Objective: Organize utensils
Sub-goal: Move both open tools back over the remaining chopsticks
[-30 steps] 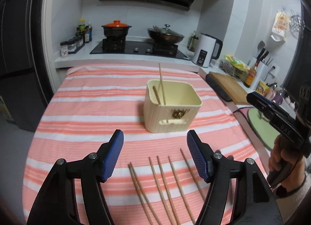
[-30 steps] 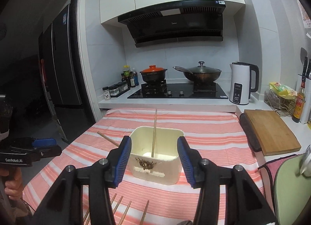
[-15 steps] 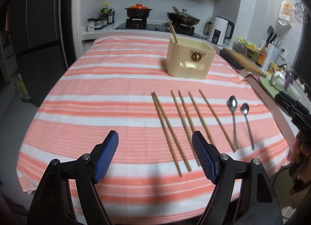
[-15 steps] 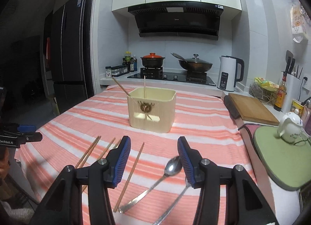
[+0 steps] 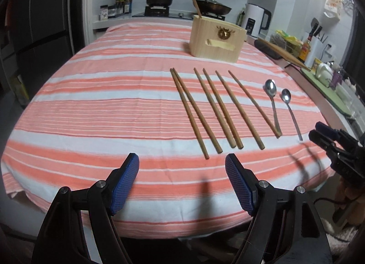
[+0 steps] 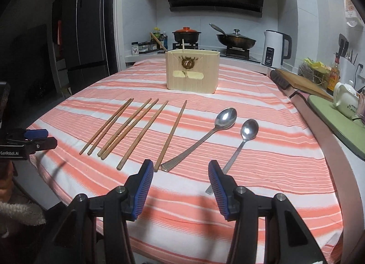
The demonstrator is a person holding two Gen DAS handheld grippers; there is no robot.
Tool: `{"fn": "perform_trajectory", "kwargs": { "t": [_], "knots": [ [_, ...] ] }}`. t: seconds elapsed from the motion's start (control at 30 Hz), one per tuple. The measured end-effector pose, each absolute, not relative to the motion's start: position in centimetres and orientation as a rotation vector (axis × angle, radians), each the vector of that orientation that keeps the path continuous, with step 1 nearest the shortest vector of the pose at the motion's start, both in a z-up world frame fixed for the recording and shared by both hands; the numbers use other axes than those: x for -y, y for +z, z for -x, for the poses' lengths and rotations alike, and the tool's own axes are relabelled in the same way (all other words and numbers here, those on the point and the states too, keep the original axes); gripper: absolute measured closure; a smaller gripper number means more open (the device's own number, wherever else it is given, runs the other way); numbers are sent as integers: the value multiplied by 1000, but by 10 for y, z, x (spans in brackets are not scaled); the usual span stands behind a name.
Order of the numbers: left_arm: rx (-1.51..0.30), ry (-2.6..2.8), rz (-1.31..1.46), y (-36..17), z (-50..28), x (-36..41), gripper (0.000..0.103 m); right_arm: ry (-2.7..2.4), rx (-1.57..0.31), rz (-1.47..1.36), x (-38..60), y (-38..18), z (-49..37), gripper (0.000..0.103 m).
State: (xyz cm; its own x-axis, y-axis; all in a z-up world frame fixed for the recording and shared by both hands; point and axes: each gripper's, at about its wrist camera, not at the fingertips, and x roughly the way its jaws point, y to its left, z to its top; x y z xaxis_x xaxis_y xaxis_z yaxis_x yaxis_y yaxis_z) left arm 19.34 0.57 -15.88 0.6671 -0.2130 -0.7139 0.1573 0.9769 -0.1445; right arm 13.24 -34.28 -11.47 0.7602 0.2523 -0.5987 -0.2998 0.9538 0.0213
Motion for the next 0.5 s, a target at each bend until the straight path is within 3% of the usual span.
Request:
{"fn": "perform_trajectory", "kwargs": {
  "t": [0.27, 0.33, 0.5],
  "knots": [
    [-818, -213, 28, -166, -198, 8, 24, 363, -697, 49, 328, -129, -141, 55],
    [-814, -210, 12, -167, -200, 11, 24, 377, -708, 58, 323, -132, -144, 65],
    [-815, -192, -9, -173, -206, 16, 24, 417, -743, 75, 306, -140, -151, 75]
  ]
}}
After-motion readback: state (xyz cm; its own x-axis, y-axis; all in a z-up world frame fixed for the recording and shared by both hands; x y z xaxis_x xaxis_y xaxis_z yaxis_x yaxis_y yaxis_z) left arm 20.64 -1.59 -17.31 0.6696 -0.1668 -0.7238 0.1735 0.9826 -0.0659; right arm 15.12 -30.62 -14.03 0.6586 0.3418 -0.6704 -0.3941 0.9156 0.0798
